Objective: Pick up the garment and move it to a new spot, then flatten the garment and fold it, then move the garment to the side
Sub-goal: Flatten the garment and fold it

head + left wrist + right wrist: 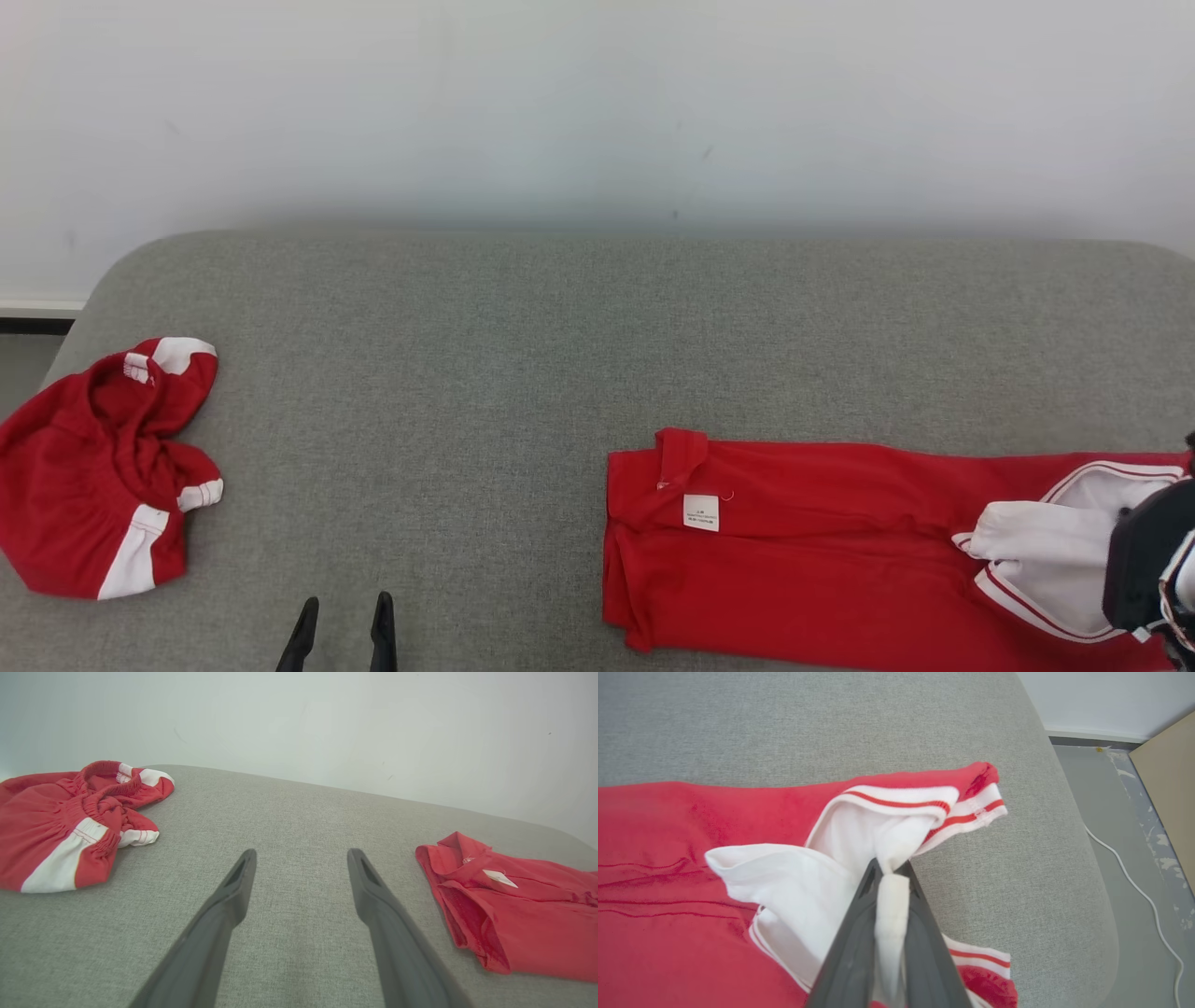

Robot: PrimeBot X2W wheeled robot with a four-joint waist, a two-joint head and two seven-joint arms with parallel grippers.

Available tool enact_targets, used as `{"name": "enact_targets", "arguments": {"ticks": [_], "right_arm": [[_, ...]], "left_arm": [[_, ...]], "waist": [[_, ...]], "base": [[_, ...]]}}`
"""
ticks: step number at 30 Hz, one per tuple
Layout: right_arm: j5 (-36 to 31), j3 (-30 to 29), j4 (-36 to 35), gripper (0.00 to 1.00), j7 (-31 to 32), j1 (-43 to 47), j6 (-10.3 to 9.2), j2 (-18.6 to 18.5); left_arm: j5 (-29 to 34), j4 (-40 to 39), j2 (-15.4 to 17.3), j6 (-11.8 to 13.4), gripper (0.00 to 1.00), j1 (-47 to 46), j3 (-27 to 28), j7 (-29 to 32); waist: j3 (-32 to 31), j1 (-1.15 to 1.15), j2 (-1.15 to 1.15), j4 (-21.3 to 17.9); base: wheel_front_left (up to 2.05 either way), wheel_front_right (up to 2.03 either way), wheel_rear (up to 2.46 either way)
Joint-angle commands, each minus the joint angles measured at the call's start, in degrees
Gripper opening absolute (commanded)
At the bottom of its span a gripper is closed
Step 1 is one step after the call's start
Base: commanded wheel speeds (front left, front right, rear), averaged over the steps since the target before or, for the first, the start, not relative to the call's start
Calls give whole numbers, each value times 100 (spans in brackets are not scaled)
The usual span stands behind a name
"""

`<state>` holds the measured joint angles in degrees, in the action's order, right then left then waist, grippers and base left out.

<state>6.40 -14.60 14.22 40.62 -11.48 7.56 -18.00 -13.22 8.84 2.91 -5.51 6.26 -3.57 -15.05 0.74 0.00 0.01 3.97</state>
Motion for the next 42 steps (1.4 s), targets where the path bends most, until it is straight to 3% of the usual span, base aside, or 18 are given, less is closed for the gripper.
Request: {"name": "enact_targets", "arguments": {"ticks": [1,10,16,25,40,41,42], "right_arm": [[101,205,-199,0,83,102,-13,47],[432,1330,-885,0,481,10,-13,173],[650,2172,-785,0,545,-375,-14,339],[847,3155,150,0,295,-1005,-14,901],[866,3433,2222,0,-492,-1965,-14,1474],[888,3451,2332,7,-544,-2017,-14,1486],[927,3464,2424,33,-608,-2054,-14,1495]], "left_arm": [[-27,26,-3,22,100,87,-4,-16],[-65,9,-3,37,100,116,-45,-16],[-104,40,-2,44,100,100,-77,-16],[-128,71,-2,49,100,88,-193,-16],[-100,156,-2,7,100,64,-341,-16],[-101,163,-2,5,100,55,-346,-16],[-102,174,-2,2,100,47,-351,-16]], "waist": [[-50,0,-1,-9],[-120,0,-1,41],[-140,0,-1,111],[-169,0,-1,286],[-156,0,-1,630],[-155,0,-1,644],[-157,0,-1,658]], "base": [[0,0,0],[0,0,0],[0,0,0],[0,0,0],[0,0,0],[0,0,0],[0,0,0]]}}
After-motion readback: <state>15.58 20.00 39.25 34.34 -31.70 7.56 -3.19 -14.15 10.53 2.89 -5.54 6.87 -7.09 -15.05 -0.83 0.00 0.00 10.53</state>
